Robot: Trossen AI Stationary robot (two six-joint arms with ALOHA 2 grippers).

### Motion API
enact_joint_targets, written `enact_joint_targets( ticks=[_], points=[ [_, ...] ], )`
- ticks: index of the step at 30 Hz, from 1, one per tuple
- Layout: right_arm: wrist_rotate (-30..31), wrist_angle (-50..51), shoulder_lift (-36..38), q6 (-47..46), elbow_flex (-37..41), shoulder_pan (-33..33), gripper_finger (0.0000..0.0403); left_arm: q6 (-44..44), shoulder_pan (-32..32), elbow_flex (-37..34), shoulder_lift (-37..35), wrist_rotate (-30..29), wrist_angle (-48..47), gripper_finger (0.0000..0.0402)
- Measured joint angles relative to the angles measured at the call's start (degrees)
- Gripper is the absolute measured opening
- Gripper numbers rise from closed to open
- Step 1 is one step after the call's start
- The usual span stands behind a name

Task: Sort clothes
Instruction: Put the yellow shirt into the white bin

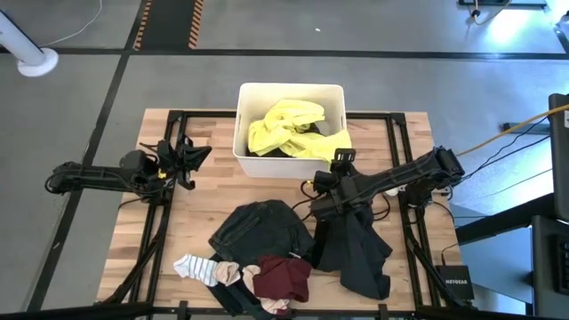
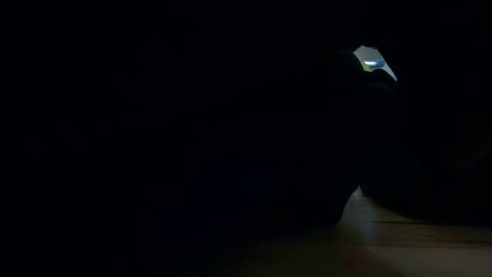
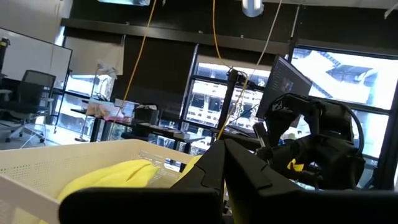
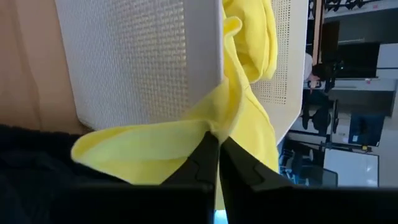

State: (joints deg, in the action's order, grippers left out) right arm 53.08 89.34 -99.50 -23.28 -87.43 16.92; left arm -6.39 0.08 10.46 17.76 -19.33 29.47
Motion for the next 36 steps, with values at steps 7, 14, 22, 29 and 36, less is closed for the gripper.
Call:
enact_joint_targets(
  ticks=[7,14,22,29,36],
  points=[
    [1.3,0.6,0.0,2.7,-8.3,0.0,0.0023,0.0,0.0,0.0,0.0,0.0,0.0,0.0004],
    [10.0,0.3,0.0,10.5,-20.7,-0.9,0.0016,0.0,0.0,0.0,0.0,0.0,0.0,0.0004],
    [8.1,-11.4,0.0,22.4,-25.9,-10.8,0.0025,0.0,0.0,0.0,0.0,0.0,0.0,0.0004],
    [-15.5,-20.7,-0.1,23.7,-24.2,-23.5,0.0025,0.0,0.0,0.0,0.0,0.0,0.0,0.0004],
    [-28.7,-22.3,-0.5,23.6,-24.2,-29.5,0.0031,0.0,0.0,0.0,0.0,0.0,0.0,0.0004]
  ],
)
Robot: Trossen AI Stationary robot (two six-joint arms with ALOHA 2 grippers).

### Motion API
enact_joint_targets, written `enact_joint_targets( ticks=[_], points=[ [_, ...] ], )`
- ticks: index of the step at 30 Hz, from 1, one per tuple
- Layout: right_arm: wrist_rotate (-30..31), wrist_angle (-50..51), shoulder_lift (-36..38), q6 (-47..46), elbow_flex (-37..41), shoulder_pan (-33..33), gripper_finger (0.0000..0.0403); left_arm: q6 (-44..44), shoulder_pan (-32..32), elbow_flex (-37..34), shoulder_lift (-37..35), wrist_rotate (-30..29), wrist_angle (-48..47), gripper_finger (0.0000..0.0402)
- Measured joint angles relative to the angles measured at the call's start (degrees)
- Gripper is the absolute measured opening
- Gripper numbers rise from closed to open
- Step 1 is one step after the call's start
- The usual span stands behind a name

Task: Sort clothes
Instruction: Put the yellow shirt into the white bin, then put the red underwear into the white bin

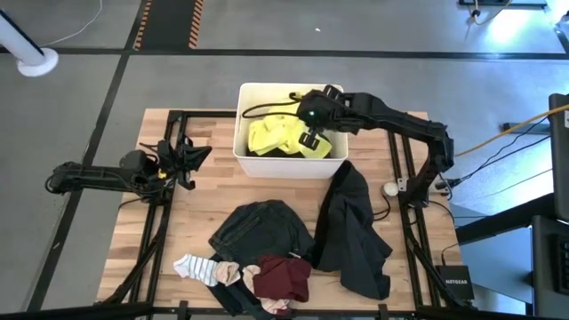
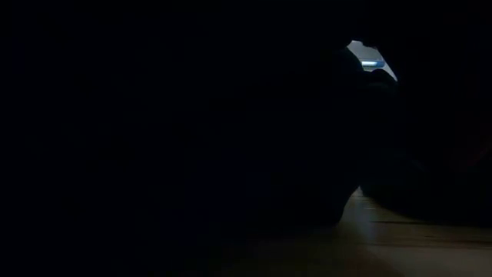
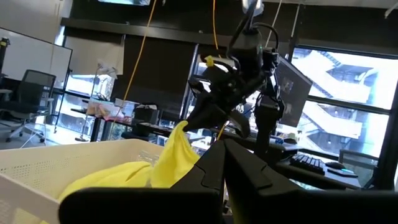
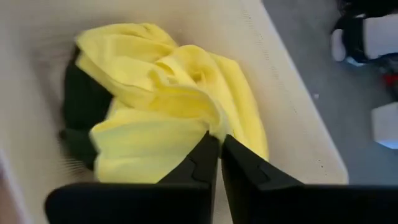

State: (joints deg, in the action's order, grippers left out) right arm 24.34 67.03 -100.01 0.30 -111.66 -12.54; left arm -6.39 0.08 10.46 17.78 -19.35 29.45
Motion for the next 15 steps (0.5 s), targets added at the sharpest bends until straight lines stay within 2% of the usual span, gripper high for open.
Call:
enact_joint_targets(
  ticks=[3,12,15],
  points=[
    [0.4,0.0,0.0,0.2,0.0,0.3,0.0057,0.6,0.0,0.0,0.0,0.0,0.0,0.0004],
    [3.8,0.9,0.0,2.6,-2.8,4.2,0.0179,0.4,0.0,0.0,0.0,0.0,0.0,0.0004],
    [-0.1,1.2,0.0,2.6,-6.1,6.9,0.0199,0.3,0.0,0.0,0.0,0.0,0.0,0.0004]
  ],
)
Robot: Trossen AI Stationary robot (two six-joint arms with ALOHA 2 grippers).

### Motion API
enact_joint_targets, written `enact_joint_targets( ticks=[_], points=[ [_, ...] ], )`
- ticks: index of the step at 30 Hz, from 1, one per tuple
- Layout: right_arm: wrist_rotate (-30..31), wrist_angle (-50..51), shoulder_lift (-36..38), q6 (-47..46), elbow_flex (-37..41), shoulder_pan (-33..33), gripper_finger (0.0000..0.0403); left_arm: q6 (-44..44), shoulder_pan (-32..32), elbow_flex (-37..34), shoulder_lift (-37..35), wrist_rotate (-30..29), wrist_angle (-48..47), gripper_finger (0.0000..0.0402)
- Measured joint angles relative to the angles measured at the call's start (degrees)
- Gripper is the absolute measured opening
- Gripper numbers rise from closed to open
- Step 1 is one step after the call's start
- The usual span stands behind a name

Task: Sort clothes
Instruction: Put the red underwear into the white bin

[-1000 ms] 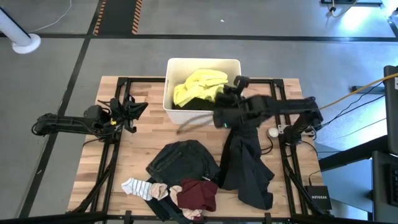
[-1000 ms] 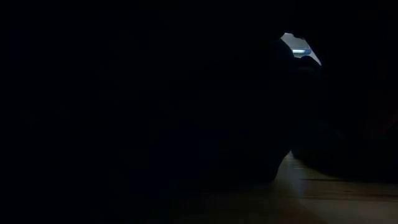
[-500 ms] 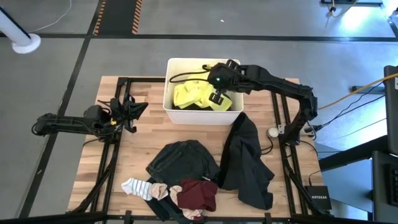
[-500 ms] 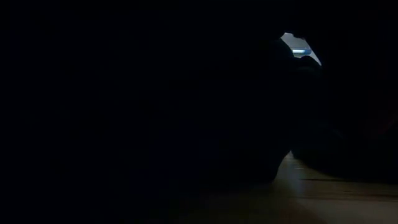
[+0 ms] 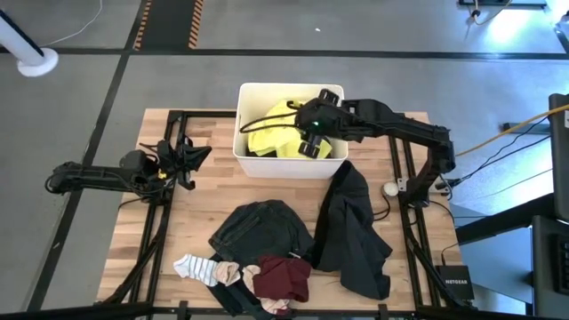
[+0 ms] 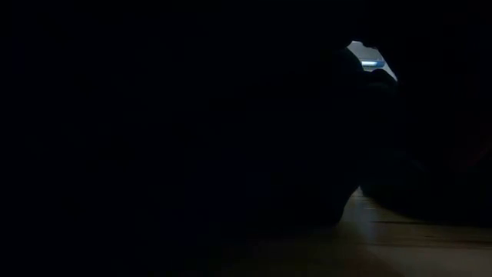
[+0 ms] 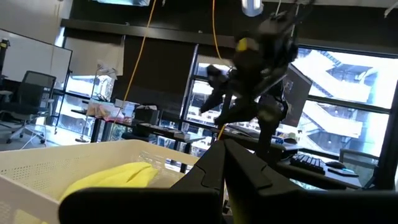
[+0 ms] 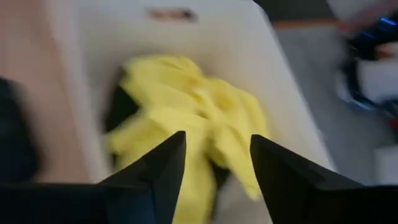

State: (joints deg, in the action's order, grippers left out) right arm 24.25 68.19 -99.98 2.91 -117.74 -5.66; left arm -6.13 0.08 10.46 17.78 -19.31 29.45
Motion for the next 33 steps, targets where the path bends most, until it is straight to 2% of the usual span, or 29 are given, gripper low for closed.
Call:
enact_joint_targets(
  ticks=[5,9,23,33],
  points=[
    [-12.1,-4.3,0.2,0.0,-1.9,6.2,0.0206,-0.1,0.0,0.0,0.0,0.0,0.0,0.0004],
    [-16.7,-6.4,-1.0,0.1,-1.8,11.9,0.0206,-0.9,0.0,0.0,0.0,0.0,0.0,0.0004],
    [-20.4,-7.1,-11.0,3.4,-1.7,28.4,0.0207,-1.4,0.0,0.0,0.0,0.0,-0.6,0.0004],
    [-19.5,-8.5,-17.6,1.9,-1.7,37.5,0.0207,-1.4,0.0,0.0,0.0,0.0,-0.6,0.0004]
  ],
)
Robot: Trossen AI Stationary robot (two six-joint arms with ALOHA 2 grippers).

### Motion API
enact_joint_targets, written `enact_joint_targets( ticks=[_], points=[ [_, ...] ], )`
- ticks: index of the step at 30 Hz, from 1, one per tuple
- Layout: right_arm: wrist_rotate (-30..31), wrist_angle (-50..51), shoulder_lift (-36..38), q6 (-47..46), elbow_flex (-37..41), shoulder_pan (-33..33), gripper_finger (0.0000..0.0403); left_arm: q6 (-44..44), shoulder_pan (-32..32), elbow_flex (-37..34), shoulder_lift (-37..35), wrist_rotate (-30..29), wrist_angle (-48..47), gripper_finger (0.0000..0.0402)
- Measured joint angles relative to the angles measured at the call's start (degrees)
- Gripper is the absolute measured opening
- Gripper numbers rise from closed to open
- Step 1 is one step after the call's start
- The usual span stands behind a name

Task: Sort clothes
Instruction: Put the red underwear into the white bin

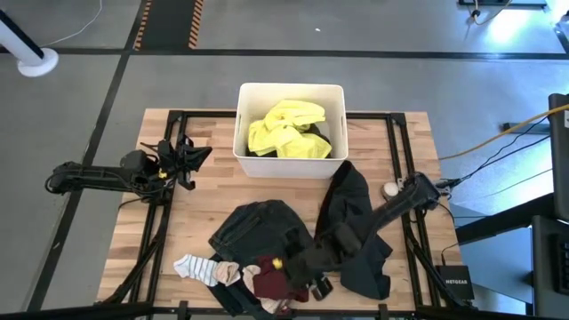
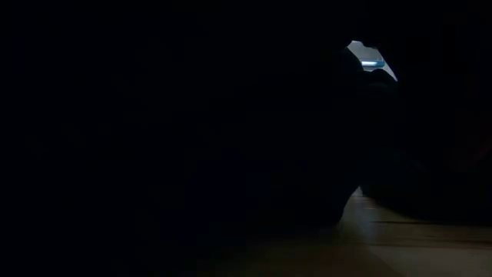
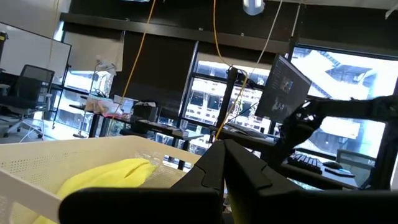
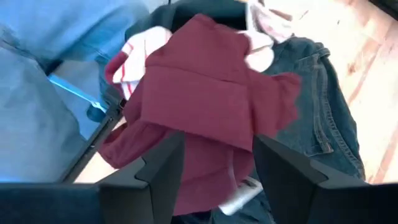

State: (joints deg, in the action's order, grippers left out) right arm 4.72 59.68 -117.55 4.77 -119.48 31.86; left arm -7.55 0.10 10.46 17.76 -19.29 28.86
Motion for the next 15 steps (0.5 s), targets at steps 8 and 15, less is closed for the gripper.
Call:
enact_joint_targets(
  ticks=[8,15],
  points=[
    [7.5,-0.1,-3.5,-0.2,0.0,0.5,0.0207,-0.2,0.0,0.0,0.0,0.0,0.3,0.0004],
    [8.7,-0.4,-6.1,1.5,0.0,-0.1,0.0203,-0.2,0.0,0.0,0.0,0.0,0.2,0.0004]
  ],
)
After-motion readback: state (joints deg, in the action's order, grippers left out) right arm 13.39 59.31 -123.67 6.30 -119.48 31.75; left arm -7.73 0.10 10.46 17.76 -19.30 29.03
